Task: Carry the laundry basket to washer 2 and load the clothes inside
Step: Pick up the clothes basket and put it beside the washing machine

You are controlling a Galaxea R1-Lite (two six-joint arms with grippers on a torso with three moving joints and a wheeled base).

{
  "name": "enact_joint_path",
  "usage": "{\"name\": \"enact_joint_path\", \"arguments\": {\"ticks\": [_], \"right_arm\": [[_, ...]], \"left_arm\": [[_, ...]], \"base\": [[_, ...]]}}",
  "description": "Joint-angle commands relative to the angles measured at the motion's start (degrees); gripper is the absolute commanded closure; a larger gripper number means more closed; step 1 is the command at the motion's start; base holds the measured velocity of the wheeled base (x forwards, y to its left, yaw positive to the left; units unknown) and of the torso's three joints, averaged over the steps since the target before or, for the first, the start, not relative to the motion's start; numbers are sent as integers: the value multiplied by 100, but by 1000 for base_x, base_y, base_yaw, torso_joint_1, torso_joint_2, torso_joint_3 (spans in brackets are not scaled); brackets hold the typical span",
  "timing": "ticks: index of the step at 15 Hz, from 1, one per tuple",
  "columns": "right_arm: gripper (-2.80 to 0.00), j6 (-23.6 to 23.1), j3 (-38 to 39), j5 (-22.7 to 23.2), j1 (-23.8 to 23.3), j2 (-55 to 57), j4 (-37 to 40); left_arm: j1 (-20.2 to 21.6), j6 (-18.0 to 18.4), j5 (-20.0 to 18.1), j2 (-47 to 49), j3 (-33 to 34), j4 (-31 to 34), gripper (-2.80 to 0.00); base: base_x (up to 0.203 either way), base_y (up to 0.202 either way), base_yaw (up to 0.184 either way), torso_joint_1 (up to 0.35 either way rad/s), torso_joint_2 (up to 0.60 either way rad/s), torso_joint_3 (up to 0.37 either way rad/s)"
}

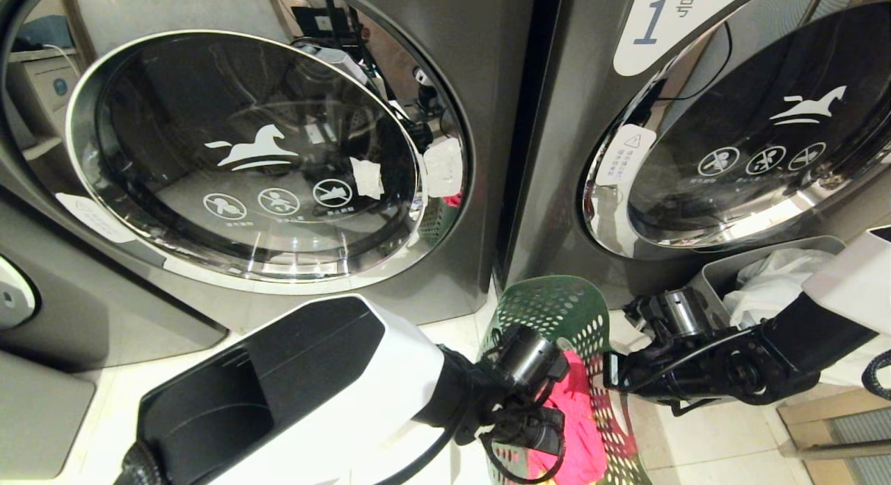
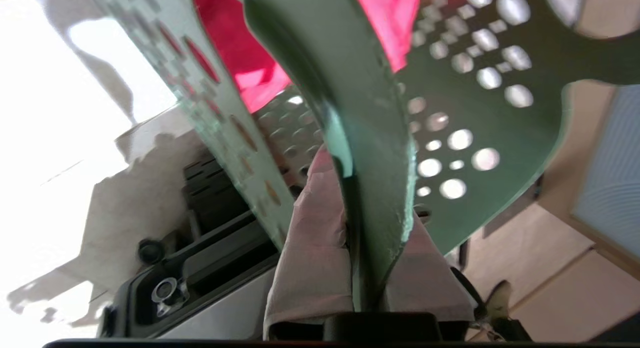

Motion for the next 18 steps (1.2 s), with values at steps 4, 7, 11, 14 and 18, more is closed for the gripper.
{"name": "enact_joint_path", "arguments": {"ticks": [4, 7, 11, 14, 18], "right_arm": [[0, 5, -6, 8, -24, -1, -15], [0, -37, 2, 8, -49, -1, -15], [0, -189, 32, -1, -152, 49, -8], [0, -793, 23, -314, -357, 316, -15], [0, -1429, 50, -335, -750, 347, -6]], "left_arm": [[-3, -29, 45, 63, -425, 658, -280], [0, -38, 171, 69, -505, 710, -280], [11, -73, 879, -144, -163, 1185, -280], [49, -252, 1023, -572, 305, 1402, -280], [52, -372, 1001, -888, 507, 1395, -280]], "base": [[0, 0, 0, 0, 0, 0], [0, 0, 0, 0, 0, 0], [0, 0, 0, 0, 0, 0], [0, 0, 0, 0, 0, 0], [0, 0, 0, 0, 0, 0]]}}
